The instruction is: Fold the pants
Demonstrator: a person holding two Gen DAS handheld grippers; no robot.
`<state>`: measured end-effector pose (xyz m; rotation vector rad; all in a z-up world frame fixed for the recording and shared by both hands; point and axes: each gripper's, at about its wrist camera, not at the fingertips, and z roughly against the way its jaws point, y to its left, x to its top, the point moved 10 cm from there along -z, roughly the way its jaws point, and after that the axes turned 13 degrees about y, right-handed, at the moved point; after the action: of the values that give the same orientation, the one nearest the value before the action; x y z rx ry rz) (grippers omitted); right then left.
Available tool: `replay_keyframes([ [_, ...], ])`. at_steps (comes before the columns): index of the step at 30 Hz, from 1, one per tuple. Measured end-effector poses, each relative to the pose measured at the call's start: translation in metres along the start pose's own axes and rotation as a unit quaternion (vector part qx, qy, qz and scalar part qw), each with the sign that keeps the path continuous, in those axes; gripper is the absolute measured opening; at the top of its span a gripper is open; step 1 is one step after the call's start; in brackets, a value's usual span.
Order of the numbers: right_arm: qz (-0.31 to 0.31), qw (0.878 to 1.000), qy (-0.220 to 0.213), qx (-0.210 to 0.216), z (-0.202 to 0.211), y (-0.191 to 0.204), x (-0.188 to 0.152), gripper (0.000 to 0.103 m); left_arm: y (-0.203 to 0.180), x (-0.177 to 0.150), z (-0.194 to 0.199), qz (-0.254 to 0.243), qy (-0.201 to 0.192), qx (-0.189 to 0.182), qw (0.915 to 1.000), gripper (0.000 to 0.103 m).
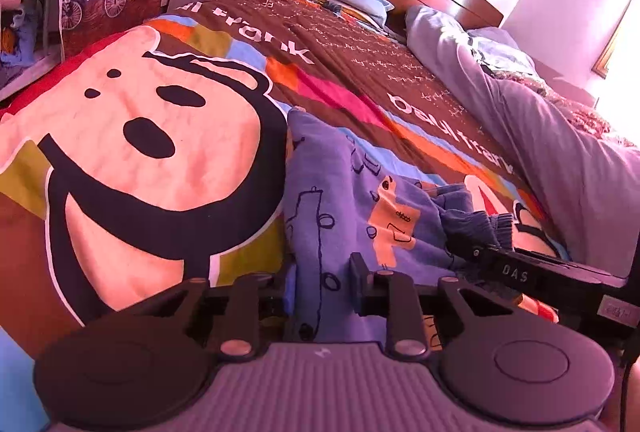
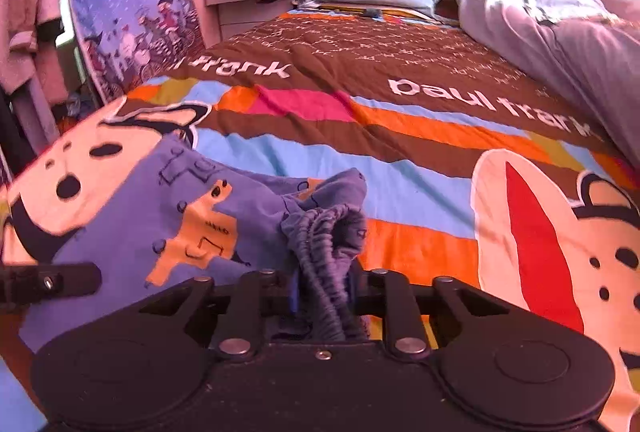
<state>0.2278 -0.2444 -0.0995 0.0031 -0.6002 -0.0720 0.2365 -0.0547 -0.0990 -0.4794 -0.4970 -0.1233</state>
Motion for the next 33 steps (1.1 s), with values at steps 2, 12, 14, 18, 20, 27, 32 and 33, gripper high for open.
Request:
replay_keyframes([
  [2, -0.015, 1.0, -0.001, 0.006, 0.006, -0.001, 0.003, 0.018, 0.0, 0.0, 0.004, 0.003, -0.002, -0.005, 1.0, 0.026],
  [12, 0.01, 1.0, -0.021, -0.006, 0.037, 0.018, 0.011, 0.017, 0.006, -0.003, 0.037, -0.003, -0.023, -0.018, 0.9996, 0.026],
  [14, 0.011, 1.0, -0.024, 0.001, 0.042, 0.025, 0.013, 0.017, 0.013, -0.003, 0.046, 0.005, -0.03, -0.021, 0.9993, 0.026],
  [18, 0.026, 0.999, -0.036, 0.016, 0.051, 0.043, 0.015, 0.017, 0.035, -0.003, 0.065, 0.032, -0.045, -0.021, 0.9983, 0.026],
  [20, 0.036, 0.998, -0.04, 0.023, 0.053, 0.056, 0.016, 0.017, 0.044, -0.003, 0.073, 0.039, -0.054, -0.015, 0.9977, 0.026],
  [27, 0.076, 0.994, -0.064, 0.044, 0.062, 0.108, 0.031, 0.017, 0.081, 0.01, 0.112, 0.057, -0.113, 0.007, 0.992, 0.026],
  [32, 0.115, 0.987, -0.087, 0.063, 0.066, 0.153, 0.047, 0.016, 0.115, 0.02, 0.14, 0.065, -0.152, 0.027, 0.9859, 0.026],
  [33, 0.121, 0.986, -0.088, 0.068, 0.065, 0.16, 0.049, 0.016, 0.121, 0.021, 0.143, 0.07, -0.153, 0.034, 0.9851, 0.026],
])
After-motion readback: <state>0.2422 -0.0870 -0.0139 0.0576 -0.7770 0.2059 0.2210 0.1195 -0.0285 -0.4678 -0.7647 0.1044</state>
